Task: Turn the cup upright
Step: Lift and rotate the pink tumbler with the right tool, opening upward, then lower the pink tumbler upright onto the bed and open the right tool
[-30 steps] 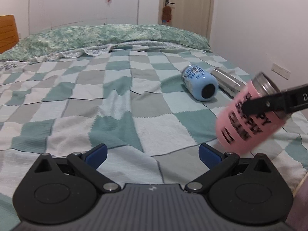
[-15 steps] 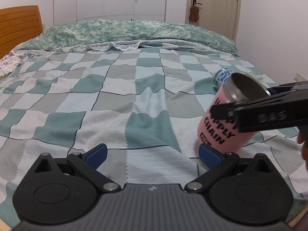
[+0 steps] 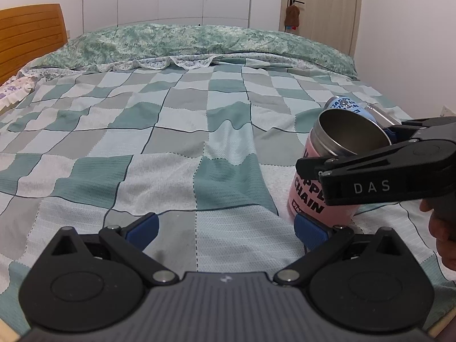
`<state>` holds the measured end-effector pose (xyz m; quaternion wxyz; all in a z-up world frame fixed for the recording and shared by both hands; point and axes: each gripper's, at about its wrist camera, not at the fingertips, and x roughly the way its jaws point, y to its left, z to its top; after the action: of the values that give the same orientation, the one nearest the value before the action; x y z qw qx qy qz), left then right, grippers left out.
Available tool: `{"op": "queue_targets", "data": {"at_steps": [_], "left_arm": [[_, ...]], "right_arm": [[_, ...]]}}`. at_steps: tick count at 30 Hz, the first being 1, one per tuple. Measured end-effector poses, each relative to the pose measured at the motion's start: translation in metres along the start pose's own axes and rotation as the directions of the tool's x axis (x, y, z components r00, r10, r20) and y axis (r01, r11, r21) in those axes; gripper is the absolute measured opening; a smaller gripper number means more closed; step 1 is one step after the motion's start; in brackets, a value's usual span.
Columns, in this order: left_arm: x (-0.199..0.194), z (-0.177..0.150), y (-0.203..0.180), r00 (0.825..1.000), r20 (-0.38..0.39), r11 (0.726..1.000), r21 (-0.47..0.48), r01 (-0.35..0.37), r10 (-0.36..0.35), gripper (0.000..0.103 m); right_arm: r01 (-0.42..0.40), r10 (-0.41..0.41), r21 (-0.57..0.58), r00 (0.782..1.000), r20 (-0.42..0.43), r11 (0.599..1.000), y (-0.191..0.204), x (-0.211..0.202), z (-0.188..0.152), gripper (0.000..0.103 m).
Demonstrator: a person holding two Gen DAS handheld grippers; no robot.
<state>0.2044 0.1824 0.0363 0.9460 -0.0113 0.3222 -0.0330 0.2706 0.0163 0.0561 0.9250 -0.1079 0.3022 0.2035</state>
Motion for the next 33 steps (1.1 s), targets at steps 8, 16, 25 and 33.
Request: {"op": "queue_targets", "data": {"at_steps": [8, 16, 25, 33], "left_arm": [[-0.009, -0.001, -0.004, 1.0, 0.011, 1.0, -0.003, 0.0, 0.0, 0.103], [-0.037, -0.005, -0.017, 0.999, 0.04, 1.0, -0.011, 0.005, -0.005, 0.103], [-0.085, -0.017, -0.049, 0.993, 0.118, 0.999, -0.024, 0.021, -0.018, 0.103], [-0.118, -0.051, -0.105, 0.972, 0.234, 0.999, -0.008, 0.038, -0.035, 0.103]], "right_arm": [[-0.049, 0.047, 0.026, 0.996, 0.073, 0.998, -0.007, -0.021, -0.006, 0.101], [-0.073, 0.065, 0.029, 0.975, 0.212, 0.997, -0.012, -0.066, -0.017, 0.103], [-0.039, 0.033, 0.009, 0.931, 0.365, 0.999, -0.031, -0.136, -0.052, 0.103], [0.021, -0.041, 0.052, 0.905, 0.424, 0.998, -0.071, -0.198, -0.115, 0.103]]}}
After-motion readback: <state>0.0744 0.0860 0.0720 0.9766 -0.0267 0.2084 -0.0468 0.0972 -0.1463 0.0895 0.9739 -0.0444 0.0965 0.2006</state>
